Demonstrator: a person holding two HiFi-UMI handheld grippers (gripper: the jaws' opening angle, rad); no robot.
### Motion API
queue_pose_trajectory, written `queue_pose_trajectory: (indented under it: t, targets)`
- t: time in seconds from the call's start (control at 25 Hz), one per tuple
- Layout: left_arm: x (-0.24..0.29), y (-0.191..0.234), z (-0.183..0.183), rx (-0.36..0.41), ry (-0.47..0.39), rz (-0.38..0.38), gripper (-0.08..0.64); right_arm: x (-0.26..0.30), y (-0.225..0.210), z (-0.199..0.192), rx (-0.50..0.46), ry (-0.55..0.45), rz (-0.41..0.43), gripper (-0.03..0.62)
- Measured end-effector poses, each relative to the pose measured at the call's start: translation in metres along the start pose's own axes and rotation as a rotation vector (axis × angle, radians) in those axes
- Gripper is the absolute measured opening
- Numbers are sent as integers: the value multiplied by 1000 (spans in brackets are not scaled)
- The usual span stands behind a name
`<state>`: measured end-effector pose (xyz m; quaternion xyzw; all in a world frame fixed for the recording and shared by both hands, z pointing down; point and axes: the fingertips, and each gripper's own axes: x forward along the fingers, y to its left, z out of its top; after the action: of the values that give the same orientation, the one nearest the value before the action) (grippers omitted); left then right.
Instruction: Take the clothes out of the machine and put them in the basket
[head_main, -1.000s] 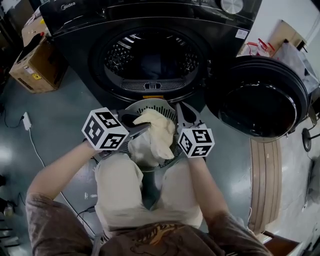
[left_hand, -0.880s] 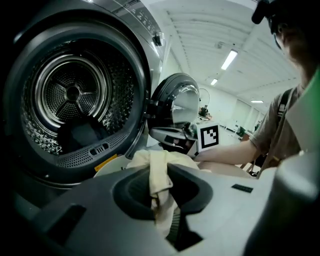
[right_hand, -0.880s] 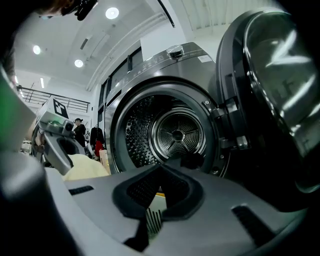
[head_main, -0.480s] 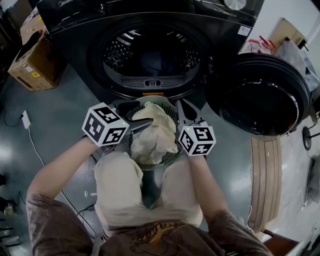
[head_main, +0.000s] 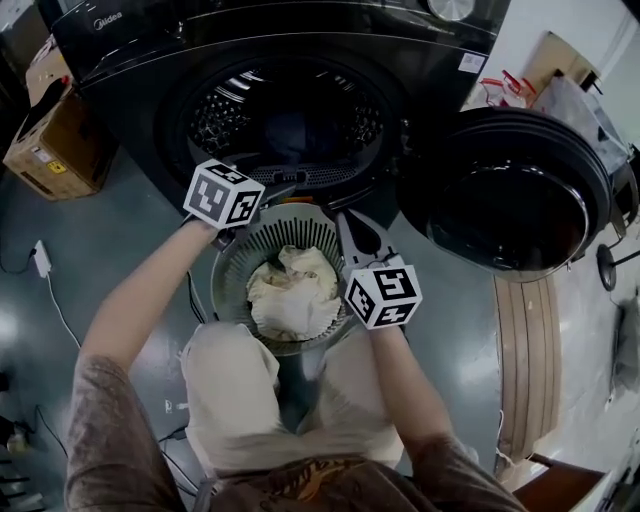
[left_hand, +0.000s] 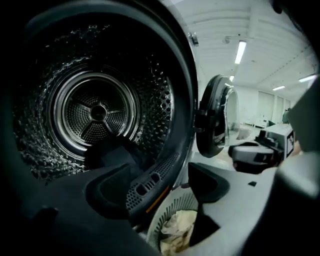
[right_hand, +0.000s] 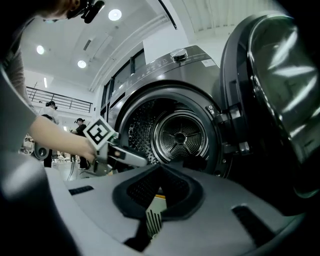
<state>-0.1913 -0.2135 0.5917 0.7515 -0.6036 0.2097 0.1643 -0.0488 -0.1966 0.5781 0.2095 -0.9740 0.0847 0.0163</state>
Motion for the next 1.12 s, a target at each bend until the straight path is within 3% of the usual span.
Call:
queue_pose_trajectory:
  t: [0.24, 0.64, 0.84, 1.12]
  targets:
    - [66, 49, -5, 179, 144, 54, 359, -4, 2, 0, -13, 12, 0, -5]
    - [129, 111, -12, 277, 269, 59, 353, 4, -2, -9, -14, 49, -27, -5]
    - [161, 114, -28, 499, 391, -13, 353, 14, 4, -10, -11, 56, -24, -5]
    - [196, 120, -43, 562, 439, -28, 308, 20, 0, -14, -13, 69, -43, -5]
